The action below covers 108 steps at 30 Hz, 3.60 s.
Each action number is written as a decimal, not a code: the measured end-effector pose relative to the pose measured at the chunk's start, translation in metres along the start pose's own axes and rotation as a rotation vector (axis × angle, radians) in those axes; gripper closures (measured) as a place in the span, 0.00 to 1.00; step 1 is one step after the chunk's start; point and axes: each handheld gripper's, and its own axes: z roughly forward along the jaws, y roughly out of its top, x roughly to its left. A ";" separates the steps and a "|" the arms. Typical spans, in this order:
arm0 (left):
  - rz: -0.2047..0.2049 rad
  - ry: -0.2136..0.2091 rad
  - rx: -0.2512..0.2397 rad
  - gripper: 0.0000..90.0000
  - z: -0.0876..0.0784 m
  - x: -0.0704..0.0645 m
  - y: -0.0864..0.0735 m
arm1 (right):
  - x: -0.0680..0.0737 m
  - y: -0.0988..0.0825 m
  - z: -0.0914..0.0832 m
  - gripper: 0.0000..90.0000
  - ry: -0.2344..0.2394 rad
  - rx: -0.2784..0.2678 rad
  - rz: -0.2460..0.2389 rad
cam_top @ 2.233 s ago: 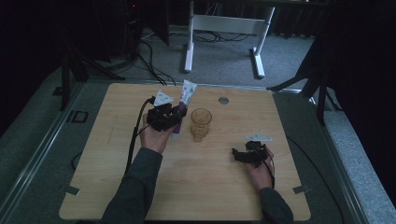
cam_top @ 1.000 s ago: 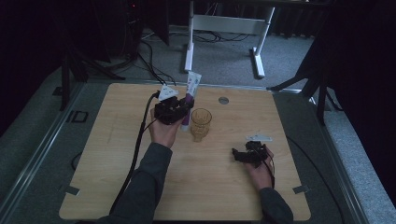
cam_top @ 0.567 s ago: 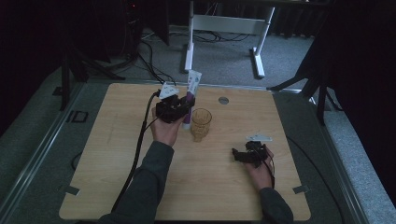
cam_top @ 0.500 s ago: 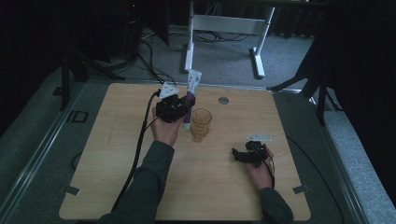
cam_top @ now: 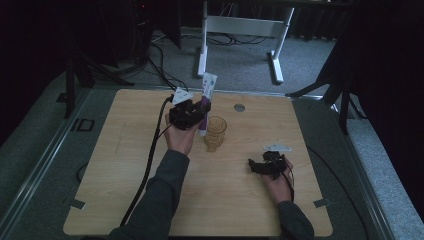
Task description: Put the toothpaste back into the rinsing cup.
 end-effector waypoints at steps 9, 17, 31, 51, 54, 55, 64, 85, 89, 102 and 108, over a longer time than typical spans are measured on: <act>0.000 0.021 -0.008 0.80 0.006 0.001 -0.003 | 0.000 0.000 0.000 0.16 0.000 0.000 0.000; -0.003 0.018 -0.017 0.80 0.013 -0.002 -0.006 | 0.000 0.000 0.000 0.16 0.000 0.000 0.000; -0.016 0.028 -0.026 0.80 0.020 0.000 -0.009 | 0.000 0.000 0.000 0.16 0.000 0.000 -0.001; -0.061 0.037 -0.035 0.80 0.031 0.004 -0.011 | 0.000 0.000 0.000 0.16 0.004 0.001 -0.003; -0.057 0.043 -0.034 0.80 0.031 0.003 -0.012 | 0.000 0.000 0.000 0.16 0.004 0.001 -0.003; -0.051 0.042 -0.035 0.80 0.033 0.001 -0.012 | 0.000 0.000 0.000 0.16 0.003 0.001 -0.003; -0.058 0.042 -0.041 0.80 0.036 0.002 -0.010 | 0.000 0.000 0.000 0.16 0.004 0.001 -0.003; -0.074 0.039 -0.049 0.80 0.045 0.003 -0.009 | 0.000 0.000 0.000 0.16 0.003 0.001 -0.002; -0.085 0.040 -0.048 0.80 0.048 0.005 -0.010 | 0.000 0.000 0.000 0.16 0.003 0.001 -0.001; -0.094 0.054 -0.045 0.80 0.058 0.007 -0.014 | 0.000 0.000 0.000 0.16 0.003 0.000 -0.001; -0.088 0.057 -0.040 0.80 0.061 0.006 -0.017 | 0.000 0.000 0.000 0.16 0.005 0.000 -0.003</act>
